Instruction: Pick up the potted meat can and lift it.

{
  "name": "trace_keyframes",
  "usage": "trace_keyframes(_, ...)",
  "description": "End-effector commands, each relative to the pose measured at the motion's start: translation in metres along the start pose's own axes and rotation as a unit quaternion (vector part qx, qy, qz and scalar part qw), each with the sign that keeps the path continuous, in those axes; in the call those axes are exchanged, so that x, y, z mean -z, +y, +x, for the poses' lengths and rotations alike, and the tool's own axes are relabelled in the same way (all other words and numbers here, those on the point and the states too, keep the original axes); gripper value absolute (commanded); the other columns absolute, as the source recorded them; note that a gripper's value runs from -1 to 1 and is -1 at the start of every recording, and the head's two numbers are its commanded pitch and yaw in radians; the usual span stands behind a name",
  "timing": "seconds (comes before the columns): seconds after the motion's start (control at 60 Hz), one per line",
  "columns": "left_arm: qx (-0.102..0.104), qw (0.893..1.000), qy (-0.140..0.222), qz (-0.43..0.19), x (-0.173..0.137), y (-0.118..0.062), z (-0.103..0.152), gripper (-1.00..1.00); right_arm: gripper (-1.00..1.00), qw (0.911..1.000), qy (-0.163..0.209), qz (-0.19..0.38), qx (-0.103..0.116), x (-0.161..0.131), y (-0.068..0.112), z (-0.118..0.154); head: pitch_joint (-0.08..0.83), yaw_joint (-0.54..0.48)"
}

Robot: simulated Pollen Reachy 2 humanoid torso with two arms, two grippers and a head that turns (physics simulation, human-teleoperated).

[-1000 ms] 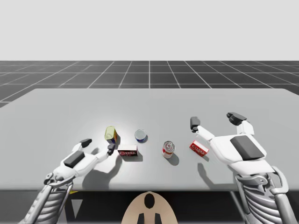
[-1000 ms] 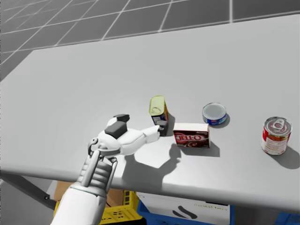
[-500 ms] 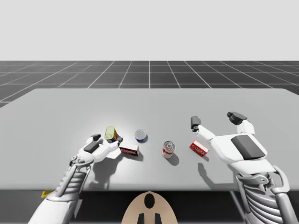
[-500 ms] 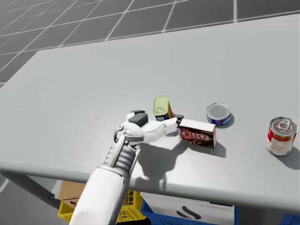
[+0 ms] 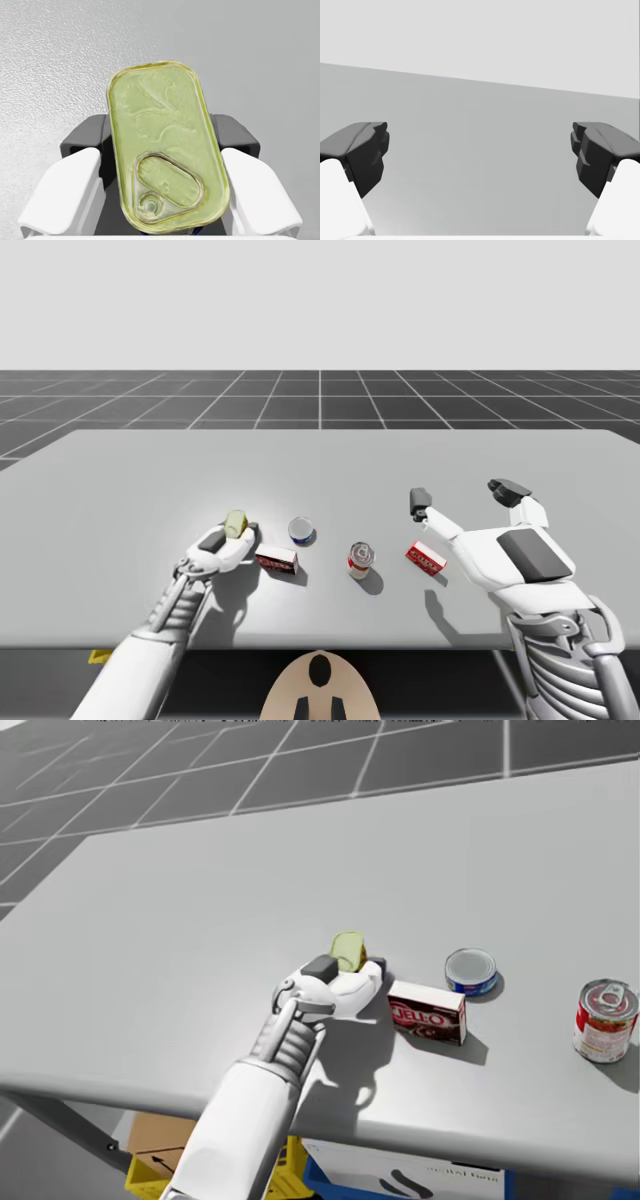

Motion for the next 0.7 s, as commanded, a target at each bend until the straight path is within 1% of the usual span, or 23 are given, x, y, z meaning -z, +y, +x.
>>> trace_keyframes(0.017,0.002,1.000,0.029,0.011,0.000,-0.008,-0.013,0.99,-1.00,1.0000,0.000,-0.001,0.002,0.000,0.000,0.000,0.636,0.38)
trace_keyframes(0.133,0.006,1.000,0.026,0.010,-0.003,-0.010,-0.013,1.00,-1.00,1.0000,0.000,-0.002,0.003,0.000,0.000,0.000,0.588,0.39)
trace_keyframes(0.2,0.008,1.000,0.024,0.009,-0.004,-0.011,-0.014,1.00,-1.00,1.0000,0.000,-0.003,0.004,0.000,-0.001,0.000,0.527,0.40)
trace_keyframes(0.25,0.011,1.000,0.023,0.009,-0.005,-0.011,-0.014,1.00,-1.00,1.0000,0.000,-0.005,0.005,0.000,-0.001,0.000,0.448,0.40)
trace_keyframes(0.283,0.011,1.000,0.023,0.009,-0.005,-0.011,-0.015,1.00,-1.00,1.0000,0.000,-0.005,0.005,0.000,-0.002,0.000,0.425,0.40)
trace_keyframes(0.3,0.013,1.000,0.024,0.008,-0.005,-0.011,-0.015,1.00,-1.00,1.0000,0.000,-0.005,0.006,0.000,-0.002,0.000,0.397,0.40)
trace_keyframes(0.4,0.015,1.000,0.021,0.010,-0.006,-0.011,-0.012,1.00,-1.00,0.9999,0.001,-0.005,0.010,0.000,-0.003,0.000,0.334,0.40)
trace_keyframes(0.45,0.013,1.000,0.017,0.010,-0.009,-0.010,-0.009,1.00,-1.00,0.9999,0.001,-0.004,0.011,0.000,-0.003,0.000,0.322,0.40)
trace_keyframes(0.567,0.012,1.000,-0.008,0.008,-0.023,-0.002,0.013,1.00,-1.00,0.9999,0.002,-0.003,0.012,0.001,-0.005,0.000,0.302,0.40)
trace_keyframes(0.583,0.014,1.000,-0.010,0.007,-0.024,-0.001,0.015,1.00,-1.00,0.9999,0.002,-0.004,0.012,0.002,-0.005,0.000,0.301,0.40)
trace_keyframes(0.6,0.020,1.000,-0.019,0.009,-0.029,0.001,0.022,1.00,-1.00,0.9999,0.002,-0.004,0.012,0.002,-0.005,-0.001,0.297,0.40)
trace_keyframes(0.65,0.027,0.999,-0.030,0.013,-0.035,0.002,0.030,1.00,-1.00,0.9999,0.003,-0.003,0.013,0.002,-0.005,0.000,0.295,0.40)
trace_keyframes(0.667,0.033,0.999,-0.040,0.016,-0.041,0.004,0.039,1.00,-1.00,0.9999,0.003,-0.002,0.014,0.002,-0.005,0.000,0.295,0.40)
trace_keyframes(0.7,0.035,0.998,-0.048,0.018,-0.046,0.006,0.045,1.00,-1.00,0.9999,0.004,-0.002,0.015,0.002,-0.005,-0.001,0.295,0.40)
